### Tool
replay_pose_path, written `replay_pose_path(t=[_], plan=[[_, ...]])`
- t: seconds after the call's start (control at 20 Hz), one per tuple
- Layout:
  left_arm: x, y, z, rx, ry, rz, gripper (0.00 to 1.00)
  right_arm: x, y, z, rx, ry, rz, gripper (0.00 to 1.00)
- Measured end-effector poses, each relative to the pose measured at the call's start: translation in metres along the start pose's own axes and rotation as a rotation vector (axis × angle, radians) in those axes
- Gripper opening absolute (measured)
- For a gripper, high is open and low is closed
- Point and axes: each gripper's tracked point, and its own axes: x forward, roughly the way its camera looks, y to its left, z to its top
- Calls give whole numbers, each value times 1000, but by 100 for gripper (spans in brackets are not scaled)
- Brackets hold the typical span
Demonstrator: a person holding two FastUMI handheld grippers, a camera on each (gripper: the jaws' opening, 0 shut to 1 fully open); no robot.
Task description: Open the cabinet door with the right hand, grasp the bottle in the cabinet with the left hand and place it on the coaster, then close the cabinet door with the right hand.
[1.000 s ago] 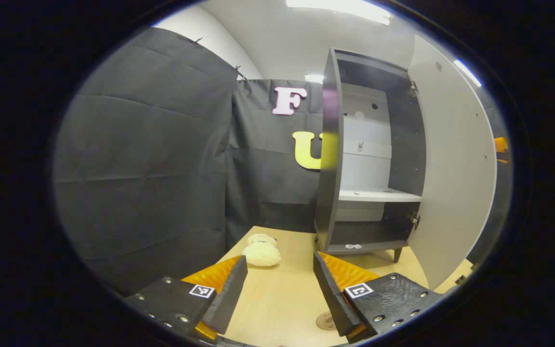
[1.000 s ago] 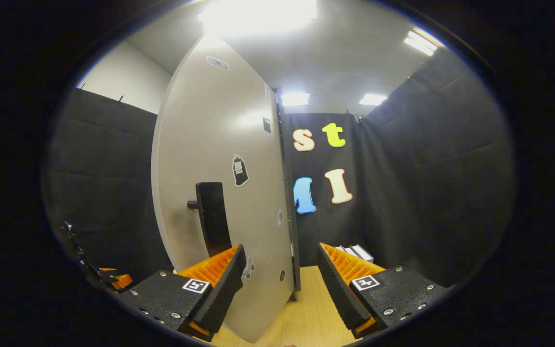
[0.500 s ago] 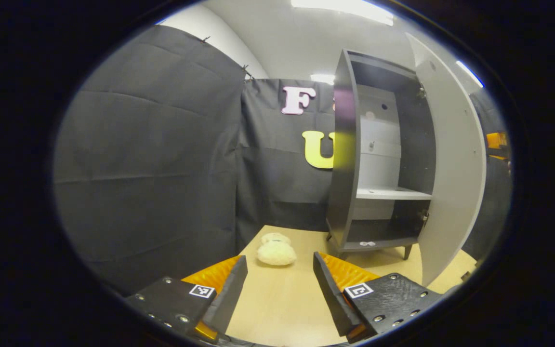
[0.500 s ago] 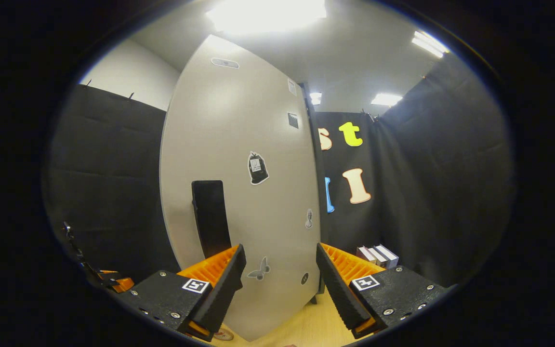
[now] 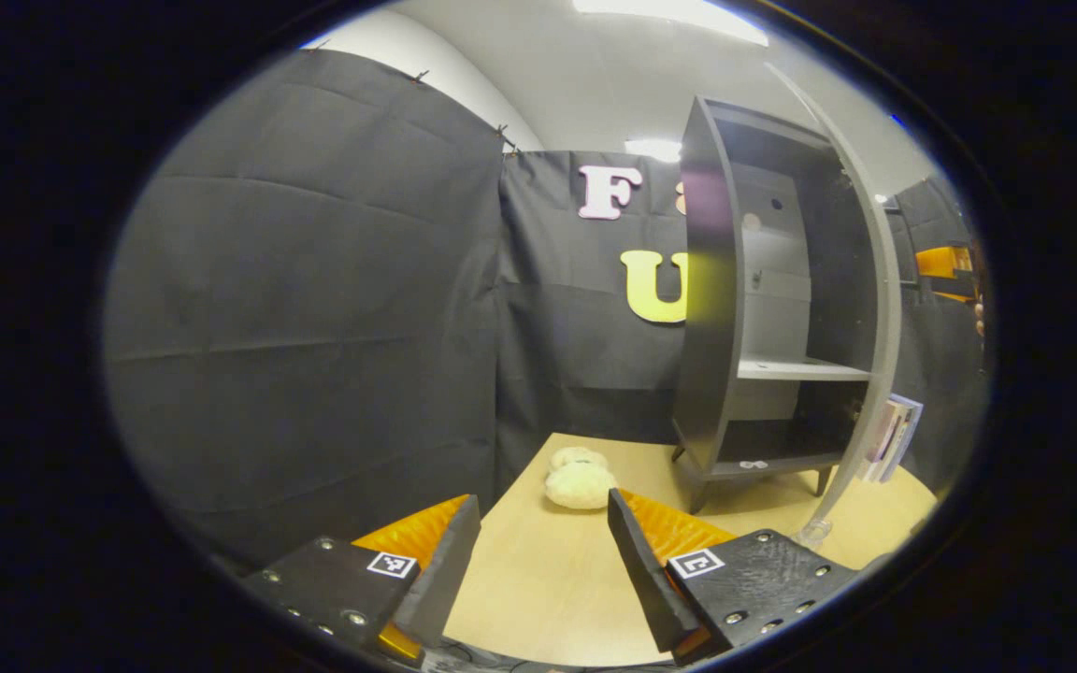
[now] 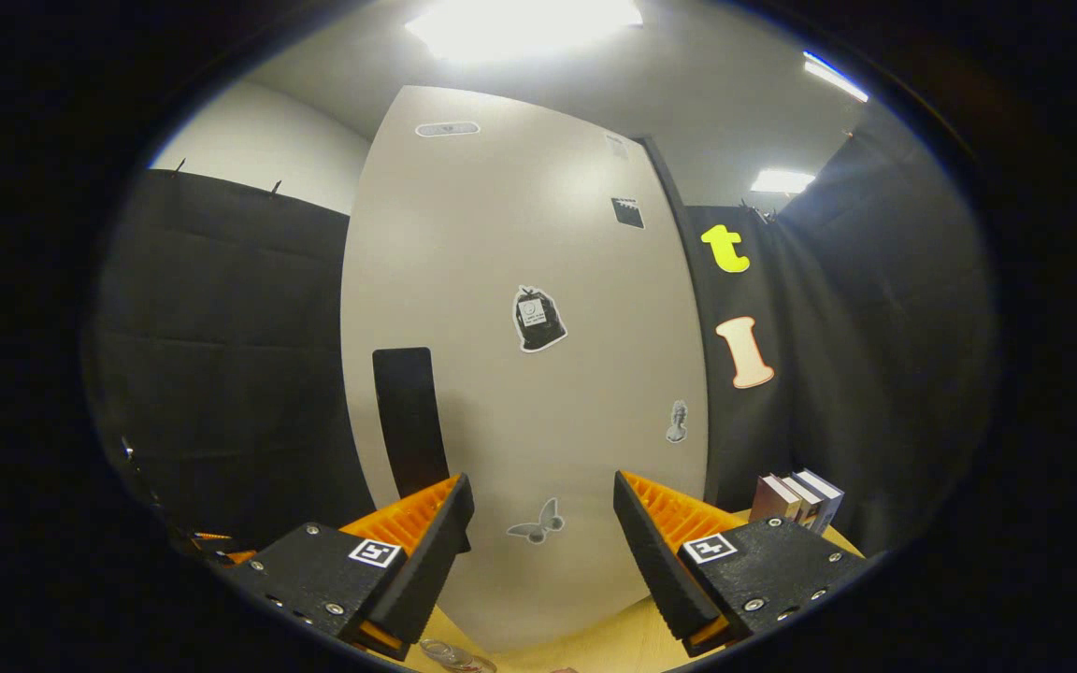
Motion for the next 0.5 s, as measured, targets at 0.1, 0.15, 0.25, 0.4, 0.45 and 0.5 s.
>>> replay_pose_path(t=[0.1, 0.15, 0.25, 0.4, 0.45, 0.5], plan=[[-4, 7, 3, 2, -5, 6, 86, 6, 6, 1, 0, -13, 0, 94], [-4, 6, 5, 6, -9, 8, 86, 7, 9, 2, 4, -15, 3, 94], [-3, 6, 5, 16, -19, 10, 85, 9, 12, 2, 7, -16, 6, 94], [-3, 6, 8, 23, -30, 3, 82, 3, 7, 0, -16, -10, -23, 94], [-4, 6, 8, 23, -30, -5, 82, 0, 7, -1, -21, -7, -32, 94], [-4, 4, 10, 23, -32, -18, 86, -4, 5, -1, -25, -7, -43, 94]])
